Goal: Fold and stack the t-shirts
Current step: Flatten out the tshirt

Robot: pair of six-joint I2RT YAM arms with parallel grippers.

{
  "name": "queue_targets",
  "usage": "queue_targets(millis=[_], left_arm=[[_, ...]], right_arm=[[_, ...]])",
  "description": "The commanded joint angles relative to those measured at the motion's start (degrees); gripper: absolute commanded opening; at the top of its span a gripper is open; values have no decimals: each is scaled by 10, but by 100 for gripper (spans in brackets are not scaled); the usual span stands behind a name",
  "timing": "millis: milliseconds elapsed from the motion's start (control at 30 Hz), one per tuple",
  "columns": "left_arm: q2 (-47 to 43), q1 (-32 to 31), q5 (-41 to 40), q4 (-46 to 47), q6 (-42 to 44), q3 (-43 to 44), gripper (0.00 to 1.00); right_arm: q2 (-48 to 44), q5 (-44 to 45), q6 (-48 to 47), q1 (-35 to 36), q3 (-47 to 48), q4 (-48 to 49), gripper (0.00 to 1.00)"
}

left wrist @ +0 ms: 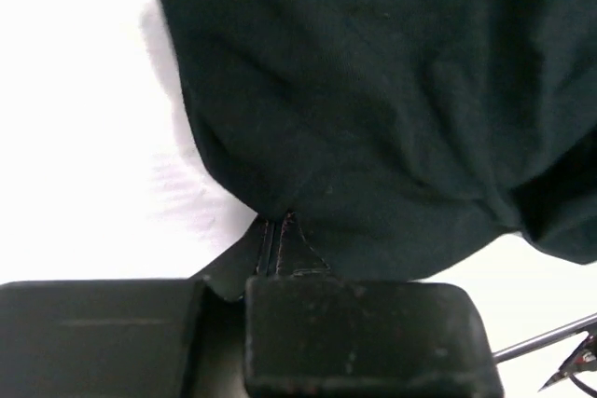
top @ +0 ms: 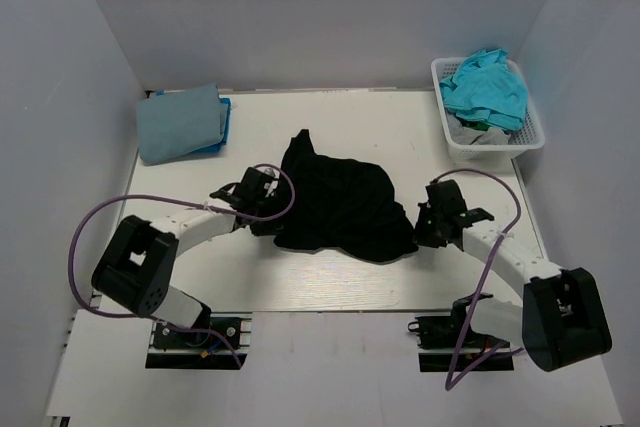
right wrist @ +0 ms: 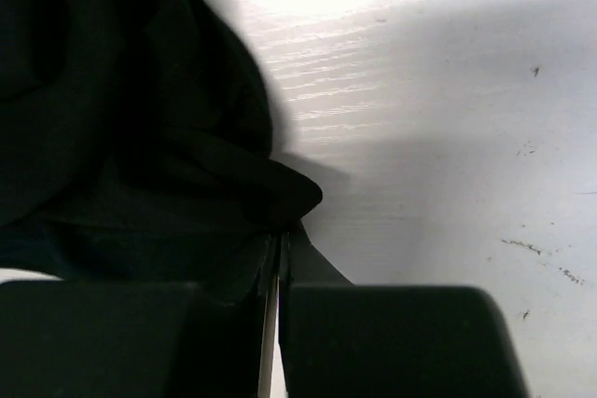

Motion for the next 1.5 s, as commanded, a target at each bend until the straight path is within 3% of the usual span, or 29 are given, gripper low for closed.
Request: queue_targets(millis=[0, 200, 367, 567, 767, 900, 1067, 1267, 1467], left_arm=[[-72, -3, -60, -38, -5, 35, 0], [-211, -3, -154, -82, 6, 114, 0], [-294, -3, -248, -135, 13, 235, 0], [-318, 2, -333, -178, 51, 396, 0], [-343, 2, -388, -200, 57, 483, 0], [-385, 2, -388, -193, 69, 511, 0], [-427, 7, -325, -175, 80, 541, 0], [-435, 7, -243, -182, 80, 582, 0], [-430, 7, -226, -182, 69, 583, 0]], right_arm=[[-57, -2, 15, 2, 49, -3, 0], [-140, 52, 26, -2, 192, -70, 0], [-135, 237, 36, -5, 346, -160, 0], [-142, 372, 16, -12, 463, -165, 0], [-167, 446, -48, -13, 568, -150, 0], [-186, 483, -78, -10, 636, -147, 0], [-222, 475, -103, -9, 671, -144, 0], [-241, 454, -119, -9, 706, -137, 0], [-236, 444, -128, -9, 708, -128, 0]])
